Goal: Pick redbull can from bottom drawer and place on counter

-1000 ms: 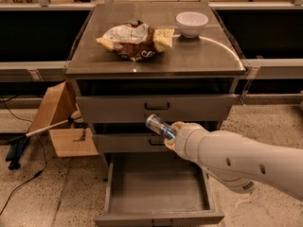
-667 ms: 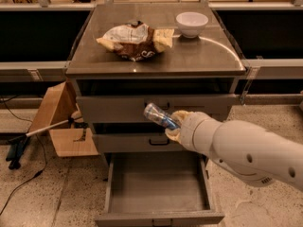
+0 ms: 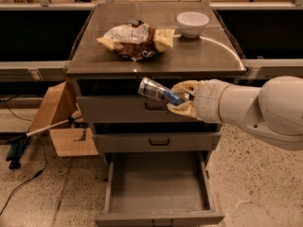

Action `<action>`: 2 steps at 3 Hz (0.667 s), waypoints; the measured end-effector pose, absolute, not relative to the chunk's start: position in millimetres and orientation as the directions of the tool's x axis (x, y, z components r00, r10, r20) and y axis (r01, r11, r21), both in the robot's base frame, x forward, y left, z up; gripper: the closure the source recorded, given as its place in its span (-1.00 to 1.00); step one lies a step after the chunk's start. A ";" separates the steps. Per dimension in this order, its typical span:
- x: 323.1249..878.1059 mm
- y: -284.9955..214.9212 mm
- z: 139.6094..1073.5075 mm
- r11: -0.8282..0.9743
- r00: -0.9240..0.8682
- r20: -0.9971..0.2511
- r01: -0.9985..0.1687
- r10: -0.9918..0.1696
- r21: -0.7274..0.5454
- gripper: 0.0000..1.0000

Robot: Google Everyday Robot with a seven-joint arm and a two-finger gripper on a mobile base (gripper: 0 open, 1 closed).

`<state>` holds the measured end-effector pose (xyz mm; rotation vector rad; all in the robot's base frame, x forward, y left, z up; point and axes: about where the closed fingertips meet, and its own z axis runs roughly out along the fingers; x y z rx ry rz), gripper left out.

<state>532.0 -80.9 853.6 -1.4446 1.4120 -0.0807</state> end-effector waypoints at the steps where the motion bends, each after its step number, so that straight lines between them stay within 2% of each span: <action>1: 531.6 -76.7 849.0 0.253 0.297 -0.585 -0.691 -0.755 -0.677 1.00; 2: 540.3 -82.8 856.1 0.243 0.292 -0.568 -0.688 -0.770 -0.684 1.00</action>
Offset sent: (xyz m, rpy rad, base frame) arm 0.0200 -0.0128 0.0271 -0.0545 -0.0107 -0.0144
